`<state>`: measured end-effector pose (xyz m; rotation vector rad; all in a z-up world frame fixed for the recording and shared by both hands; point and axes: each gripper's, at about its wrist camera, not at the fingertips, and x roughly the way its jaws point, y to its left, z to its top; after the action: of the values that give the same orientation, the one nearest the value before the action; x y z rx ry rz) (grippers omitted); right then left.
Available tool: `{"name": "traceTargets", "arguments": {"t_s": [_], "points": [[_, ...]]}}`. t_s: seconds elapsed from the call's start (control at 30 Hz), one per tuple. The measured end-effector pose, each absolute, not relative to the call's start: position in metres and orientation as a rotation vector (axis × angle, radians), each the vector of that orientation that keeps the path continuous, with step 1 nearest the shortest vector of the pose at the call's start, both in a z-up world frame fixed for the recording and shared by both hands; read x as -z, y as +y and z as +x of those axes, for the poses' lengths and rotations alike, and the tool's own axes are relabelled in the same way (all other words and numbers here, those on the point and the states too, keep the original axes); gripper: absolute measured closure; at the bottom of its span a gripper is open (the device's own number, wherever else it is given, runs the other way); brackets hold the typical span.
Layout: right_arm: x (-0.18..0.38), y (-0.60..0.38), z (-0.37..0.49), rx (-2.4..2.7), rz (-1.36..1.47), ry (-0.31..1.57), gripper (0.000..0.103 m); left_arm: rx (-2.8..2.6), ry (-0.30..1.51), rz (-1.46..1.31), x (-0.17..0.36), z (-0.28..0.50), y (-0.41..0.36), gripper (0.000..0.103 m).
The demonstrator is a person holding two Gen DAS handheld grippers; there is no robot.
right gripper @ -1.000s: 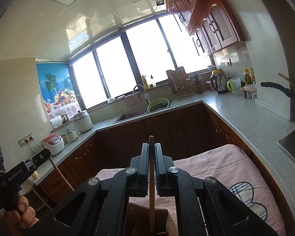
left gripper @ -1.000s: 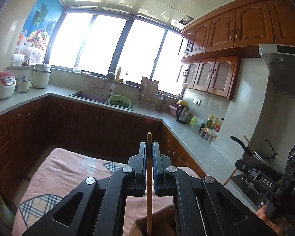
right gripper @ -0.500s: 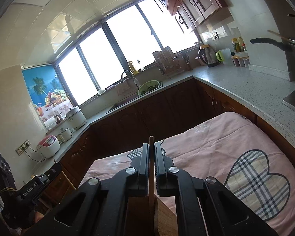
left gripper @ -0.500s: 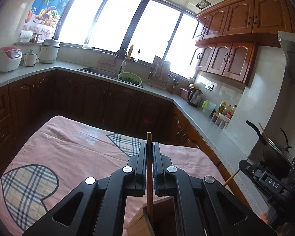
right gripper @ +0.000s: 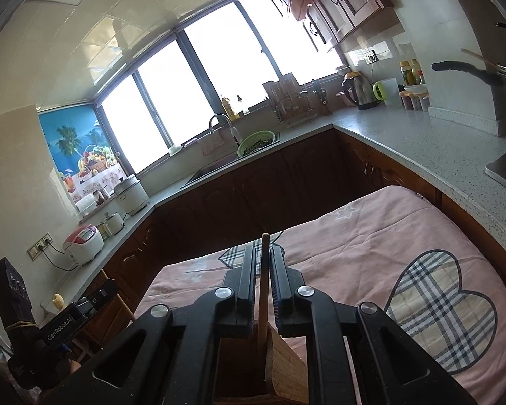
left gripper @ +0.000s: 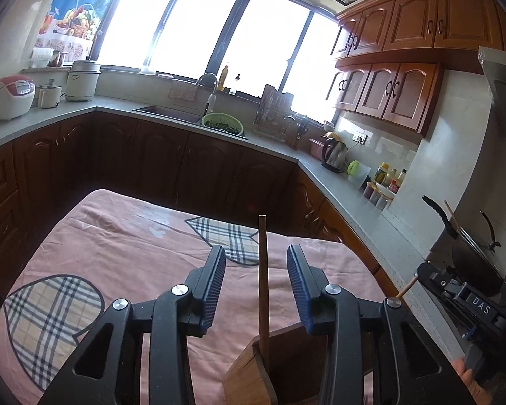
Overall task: Organize utensils
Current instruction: 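Lower both chopsticks into the wooden holder and open both grippers, then move both open grippers back down toward the remaining chopsticks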
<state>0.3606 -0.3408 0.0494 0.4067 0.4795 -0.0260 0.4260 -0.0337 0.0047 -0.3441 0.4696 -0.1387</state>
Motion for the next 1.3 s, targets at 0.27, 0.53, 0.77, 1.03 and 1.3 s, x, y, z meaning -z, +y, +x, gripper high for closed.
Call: {"name": "traceTargets", "arguments": {"t_s": [0.27, 0.53, 0.77, 1.03, 1.3], "points": [[-0.060, -0.341, 0.336, 0.017, 0.430, 0.441, 0.024, 0.121, 0.460, -0.359, -0.015, 0.396, -0.024, 0.024], [-0.059, -0.336, 0.302, -0.007, 0.451, 0.444, 0.013, 0.115, 0.477, -0.359, -0.016, 0.353, -0.011, 0.021], [-0.053, -0.328, 0.272, -0.010, 0.446, 0.476, 0.012, 0.112, 0.494, -0.380, -0.018, 0.314, 0.009, 0.020], [-0.043, -0.319, 0.238, -0.007, 0.433, 0.538, 0.012, 0.097, 0.554, -0.398, -0.013, 0.274, 0.032, 0.020], [-0.025, -0.307, 0.209, -0.013, 0.397, 0.617, 0.012, 0.078, 0.661, -0.398, -0.003, 0.245, 0.042, 0.020]]}}
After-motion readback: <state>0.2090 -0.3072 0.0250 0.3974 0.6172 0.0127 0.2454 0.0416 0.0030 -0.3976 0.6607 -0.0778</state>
